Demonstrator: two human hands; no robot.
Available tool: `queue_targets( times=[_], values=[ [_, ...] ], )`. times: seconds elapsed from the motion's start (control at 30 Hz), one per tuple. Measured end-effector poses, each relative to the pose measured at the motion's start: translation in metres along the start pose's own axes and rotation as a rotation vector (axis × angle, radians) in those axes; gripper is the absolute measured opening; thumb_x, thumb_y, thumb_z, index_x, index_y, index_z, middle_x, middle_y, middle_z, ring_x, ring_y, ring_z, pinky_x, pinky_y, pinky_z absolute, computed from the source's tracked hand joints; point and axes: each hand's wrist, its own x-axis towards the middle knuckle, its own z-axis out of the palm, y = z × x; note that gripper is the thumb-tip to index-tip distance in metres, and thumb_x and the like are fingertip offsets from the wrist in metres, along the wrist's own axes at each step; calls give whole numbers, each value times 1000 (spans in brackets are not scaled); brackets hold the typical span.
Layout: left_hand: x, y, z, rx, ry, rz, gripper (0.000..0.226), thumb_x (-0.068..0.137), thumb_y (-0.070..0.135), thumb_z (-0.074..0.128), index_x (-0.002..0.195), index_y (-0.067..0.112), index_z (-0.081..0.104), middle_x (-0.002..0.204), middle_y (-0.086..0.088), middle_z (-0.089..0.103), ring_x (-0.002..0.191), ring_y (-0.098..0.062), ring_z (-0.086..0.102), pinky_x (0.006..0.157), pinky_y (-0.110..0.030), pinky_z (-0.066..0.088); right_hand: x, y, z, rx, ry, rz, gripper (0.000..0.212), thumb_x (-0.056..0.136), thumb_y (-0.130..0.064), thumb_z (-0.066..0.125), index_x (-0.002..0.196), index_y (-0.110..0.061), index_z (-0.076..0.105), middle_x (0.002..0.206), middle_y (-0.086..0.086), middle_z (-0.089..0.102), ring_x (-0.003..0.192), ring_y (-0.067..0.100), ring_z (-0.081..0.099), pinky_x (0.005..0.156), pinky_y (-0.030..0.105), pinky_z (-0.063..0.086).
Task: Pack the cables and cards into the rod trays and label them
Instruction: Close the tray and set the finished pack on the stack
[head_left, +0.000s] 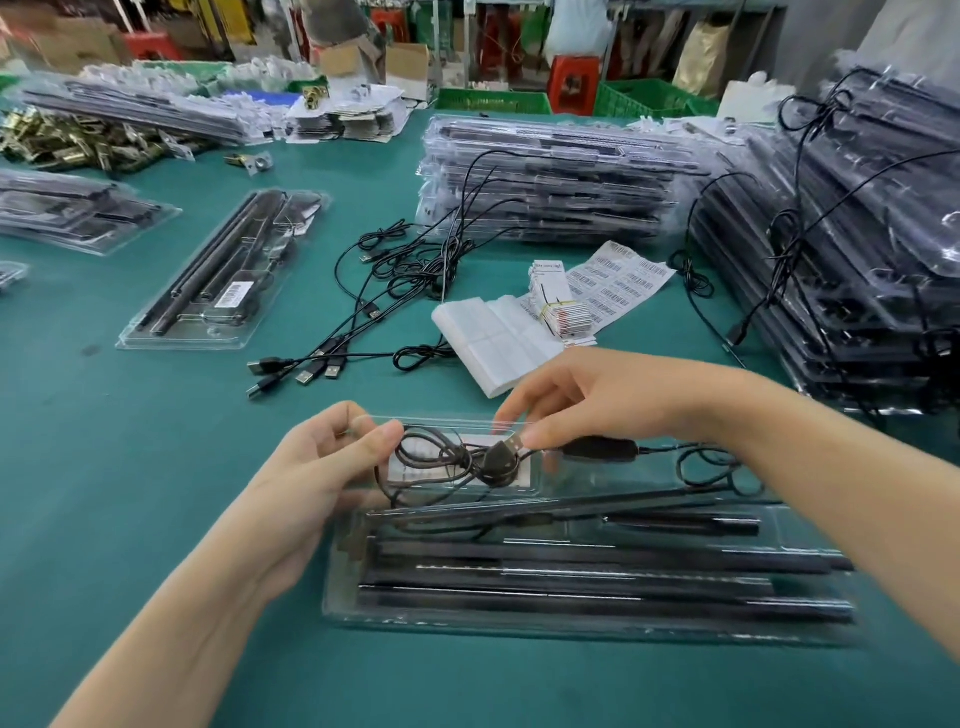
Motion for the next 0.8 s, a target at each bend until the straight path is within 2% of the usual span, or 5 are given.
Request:
queue_targets(
  times=[0.17, 0.4, 0.53, 0.63, 0.8],
  values=[
    [0, -1, 1, 18, 3, 2, 35, 66, 55, 79, 68, 30, 54, 79, 1, 59, 70, -12, 56, 60, -24, 47, 5, 1, 11, 33, 72, 7, 10, 92, -29, 69, 100, -28, 75, 77, -7, 76, 74, 3, 67, 85, 26, 41],
    [0, -4, 2, -31, 8, -4, 34, 80, 37, 79, 74, 25, 48, 86, -8, 53, 75, -19, 52, 56, -20, 48, 13, -3, 18, 20, 114, 44, 3, 85, -24, 70, 83, -25, 71, 74, -11, 73, 63, 8, 64, 76, 30, 45],
    [0, -1, 4, -75, 5, 2, 34, 80, 36, 75, 77, 23, 44, 81, -4, 59, 70, -16, 58, 56, -23, 51, 17, -5, 24, 21, 168, 59, 20, 82, -41, 75, 81, -21, 71, 73, -9, 66, 58, 9, 60, 73, 30, 44],
    [-1, 1, 6, -132, 1, -33, 31, 80, 36, 74, 73, 24, 45, 82, -5, 63, 68, -19, 61, 56, -28, 53, 22, -4, 31, -5, 236, 31, 42, 84, -62, 70, 86, -20, 72, 83, 6, 67, 62, 7, 58, 69, 26, 46],
    [3, 8, 6, -84, 61, -76, 28, 87, 42, 67, 72, 22, 55, 72, -2, 69, 54, -16, 65, 48, -22, 52, 23, -8, 30, -35, 200, -33, 32, 88, -59, 69, 86, -27, 72, 74, -6, 70, 60, 2, 52, 60, 18, 40]
  ],
)
